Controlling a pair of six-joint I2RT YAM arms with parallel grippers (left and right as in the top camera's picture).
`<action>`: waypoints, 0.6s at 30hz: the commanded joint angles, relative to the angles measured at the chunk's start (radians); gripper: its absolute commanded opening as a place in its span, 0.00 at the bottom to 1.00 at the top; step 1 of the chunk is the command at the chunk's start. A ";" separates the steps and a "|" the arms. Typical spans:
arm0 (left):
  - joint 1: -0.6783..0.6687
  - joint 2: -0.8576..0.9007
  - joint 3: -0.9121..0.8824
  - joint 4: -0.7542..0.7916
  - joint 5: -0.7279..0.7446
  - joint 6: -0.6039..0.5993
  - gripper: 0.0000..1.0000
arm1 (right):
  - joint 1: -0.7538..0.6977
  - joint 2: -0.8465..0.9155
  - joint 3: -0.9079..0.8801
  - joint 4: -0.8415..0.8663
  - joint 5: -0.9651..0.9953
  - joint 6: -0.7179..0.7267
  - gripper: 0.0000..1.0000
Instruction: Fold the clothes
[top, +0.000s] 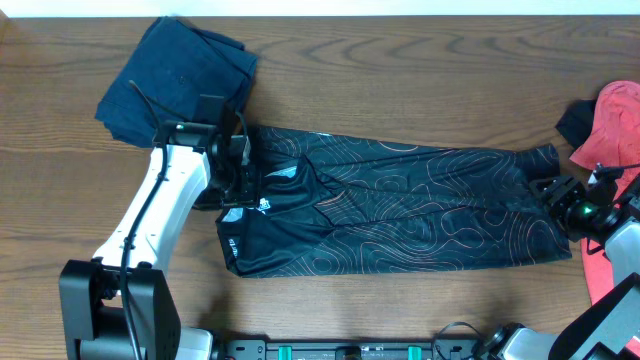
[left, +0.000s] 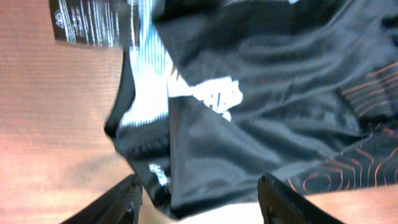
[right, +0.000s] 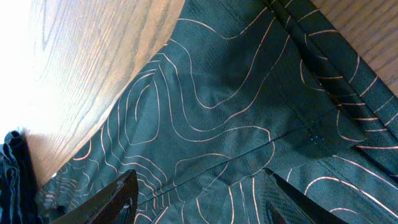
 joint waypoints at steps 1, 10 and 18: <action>-0.001 0.000 -0.053 0.022 0.001 -0.038 0.62 | -0.007 0.006 0.006 -0.003 0.000 -0.027 0.61; -0.001 0.001 -0.251 0.182 0.061 -0.039 0.62 | -0.007 0.006 0.006 -0.010 -0.003 -0.027 0.61; -0.001 0.001 -0.356 0.357 0.061 -0.038 0.47 | -0.007 0.006 0.006 -0.011 -0.003 -0.027 0.61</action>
